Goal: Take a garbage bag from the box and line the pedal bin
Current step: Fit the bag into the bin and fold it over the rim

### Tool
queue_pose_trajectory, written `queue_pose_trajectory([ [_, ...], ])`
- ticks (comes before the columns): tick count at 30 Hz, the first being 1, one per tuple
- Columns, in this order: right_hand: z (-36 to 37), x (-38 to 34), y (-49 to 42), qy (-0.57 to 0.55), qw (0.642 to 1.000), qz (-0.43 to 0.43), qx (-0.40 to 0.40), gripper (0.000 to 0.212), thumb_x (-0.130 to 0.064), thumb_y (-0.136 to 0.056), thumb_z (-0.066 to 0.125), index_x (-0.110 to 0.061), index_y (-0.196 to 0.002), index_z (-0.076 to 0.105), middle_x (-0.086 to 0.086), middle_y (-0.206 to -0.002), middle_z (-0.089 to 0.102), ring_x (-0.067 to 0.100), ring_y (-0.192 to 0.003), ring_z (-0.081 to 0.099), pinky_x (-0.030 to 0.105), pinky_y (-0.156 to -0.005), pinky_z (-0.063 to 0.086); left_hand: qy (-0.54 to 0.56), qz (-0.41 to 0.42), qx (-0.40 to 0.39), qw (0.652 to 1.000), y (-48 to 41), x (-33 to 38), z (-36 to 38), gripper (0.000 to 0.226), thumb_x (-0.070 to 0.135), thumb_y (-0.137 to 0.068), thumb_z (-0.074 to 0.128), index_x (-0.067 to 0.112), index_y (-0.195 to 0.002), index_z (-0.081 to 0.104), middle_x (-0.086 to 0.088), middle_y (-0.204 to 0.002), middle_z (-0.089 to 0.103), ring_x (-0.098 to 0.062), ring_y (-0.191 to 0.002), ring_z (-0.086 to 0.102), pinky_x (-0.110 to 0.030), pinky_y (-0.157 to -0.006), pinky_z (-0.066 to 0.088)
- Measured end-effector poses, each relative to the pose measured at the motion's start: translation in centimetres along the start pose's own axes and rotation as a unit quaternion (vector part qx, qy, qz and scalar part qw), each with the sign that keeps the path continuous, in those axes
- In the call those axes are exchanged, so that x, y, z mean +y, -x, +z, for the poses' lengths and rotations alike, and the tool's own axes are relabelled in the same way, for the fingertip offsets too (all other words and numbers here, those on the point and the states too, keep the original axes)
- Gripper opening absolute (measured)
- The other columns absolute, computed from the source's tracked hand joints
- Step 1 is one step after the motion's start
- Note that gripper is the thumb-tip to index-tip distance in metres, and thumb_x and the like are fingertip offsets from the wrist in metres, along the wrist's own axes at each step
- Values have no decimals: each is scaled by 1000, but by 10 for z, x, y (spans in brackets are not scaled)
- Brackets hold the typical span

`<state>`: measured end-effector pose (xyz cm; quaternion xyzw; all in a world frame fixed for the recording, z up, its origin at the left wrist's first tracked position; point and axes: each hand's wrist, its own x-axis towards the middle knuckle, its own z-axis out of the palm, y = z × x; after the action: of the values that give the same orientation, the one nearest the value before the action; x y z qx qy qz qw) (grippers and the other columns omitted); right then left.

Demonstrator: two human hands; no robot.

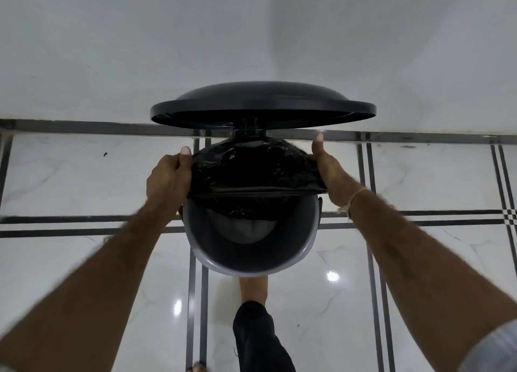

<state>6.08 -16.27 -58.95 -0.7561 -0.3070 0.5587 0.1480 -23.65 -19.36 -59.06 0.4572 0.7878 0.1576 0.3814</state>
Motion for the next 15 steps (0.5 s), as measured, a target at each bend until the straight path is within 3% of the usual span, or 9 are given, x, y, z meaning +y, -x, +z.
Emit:
queue_pose_trajectory([
  [3, -1, 16, -1, -14, 1000, 24, 10, 86, -74, -99, 23, -6, -113, 73, 13, -113, 73, 27, -107, 69, 37, -100, 51, -5, -50, -41, 998, 5, -14, 2, 66, 58, -108, 26, 5, -92, 62, -12, -92, 65, -33, -91, 59, -41, -83, 44],
  [5, -5, 29, 2, -23, 998, 30, 40, 85, -72, -100, 28, -1, -116, 71, 15, -117, 73, 28, -109, 68, 38, -97, 53, 63, -79, -42, 994, 15, -26, 3, 63, 56, -108, 32, 7, -84, 63, -8, -81, 63, -30, -85, 58, -40, -82, 46],
  [6, -7, 31, 8, -24, 998, 33, 44, 83, -70, -101, 30, 1, -115, 70, 15, -116, 73, 26, -106, 68, 34, -89, 53, 119, -93, -36, 988, 20, -30, 4, 57, 51, -108, 38, 9, -80, 64, -5, -77, 62, -27, -82, 58, -36, -78, 47],
  [8, -12, 33, 19, -32, 998, 23, 52, 80, -64, -104, 32, 6, -112, 70, 17, -108, 72, 23, -95, 66, 27, -76, 49, 202, -114, -22, 972, 30, -33, 4, 41, 36, -109, 48, 10, -86, 70, -3, -78, 64, -19, -79, 59, -24, -68, 50],
  [10, -16, 39, 29, -43, 997, 12, 58, 75, -57, -105, 41, 12, -107, 69, 19, -97, 71, 23, -87, 65, 30, -78, 50, 264, -128, -6, 956, 37, -34, 6, 27, 26, -108, 53, 8, -101, 73, -1, -84, 68, -13, -77, 63, -19, -63, 53],
  [13, -14, 53, 48, -93, 993, -2, 76, 44, -31, -103, 61, 11, -104, 73, 19, -89, 72, 27, -81, 66, 31, -72, 53, 368, -179, 20, 912, 47, -40, 10, 22, 21, -105, 60, 6, -119, 68, -4, -91, 69, -13, -73, 63, -21, -57, 53],
  [15, -8, 66, 66, -153, 985, 16, 79, 25, -12, -102, 62, 9, -109, 72, 15, -84, 71, 21, -71, 66, 29, -64, 53, 420, -228, 18, 878, 61, -45, 13, 17, 20, -103, 63, 14, -118, 64, 0, -89, 66, -10, -69, 60, -19, -54, 50],
])
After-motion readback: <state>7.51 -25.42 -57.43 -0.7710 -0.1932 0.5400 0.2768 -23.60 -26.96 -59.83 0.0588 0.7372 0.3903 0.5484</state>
